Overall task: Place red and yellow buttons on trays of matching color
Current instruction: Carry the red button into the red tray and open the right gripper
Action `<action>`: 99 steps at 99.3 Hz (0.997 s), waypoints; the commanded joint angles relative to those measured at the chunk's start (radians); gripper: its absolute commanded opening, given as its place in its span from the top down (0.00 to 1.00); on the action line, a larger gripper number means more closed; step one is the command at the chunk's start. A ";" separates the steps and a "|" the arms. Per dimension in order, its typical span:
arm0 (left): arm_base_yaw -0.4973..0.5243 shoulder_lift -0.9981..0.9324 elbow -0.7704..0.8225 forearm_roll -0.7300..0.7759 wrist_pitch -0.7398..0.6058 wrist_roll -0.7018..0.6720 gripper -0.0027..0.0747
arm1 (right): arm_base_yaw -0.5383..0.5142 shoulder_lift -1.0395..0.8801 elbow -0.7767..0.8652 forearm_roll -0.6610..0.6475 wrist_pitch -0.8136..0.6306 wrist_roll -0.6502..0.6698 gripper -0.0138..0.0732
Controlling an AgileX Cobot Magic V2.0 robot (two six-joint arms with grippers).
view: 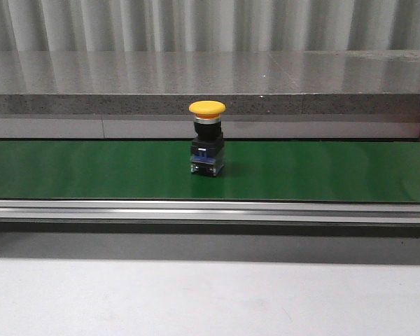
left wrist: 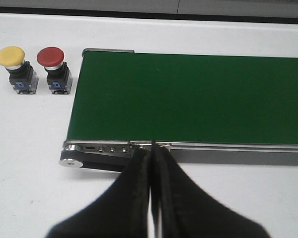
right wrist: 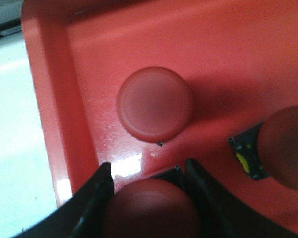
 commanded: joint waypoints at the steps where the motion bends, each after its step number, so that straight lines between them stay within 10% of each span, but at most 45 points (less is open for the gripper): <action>1: -0.008 0.002 -0.027 -0.014 -0.061 -0.002 0.99 | -0.012 -0.045 -0.033 0.015 -0.063 -0.001 0.80; 43: -0.008 0.002 -0.027 -0.014 -0.061 -0.002 0.99 | -0.021 0.010 -0.033 0.015 -0.057 -0.001 0.79; 74: -0.008 0.002 -0.027 -0.014 -0.061 -0.002 0.99 | -0.021 0.008 -0.050 0.015 0.010 -0.001 0.29; 99: -0.008 0.002 -0.027 -0.014 -0.061 -0.002 0.99 | -0.038 -0.066 -0.056 0.011 0.071 -0.001 0.27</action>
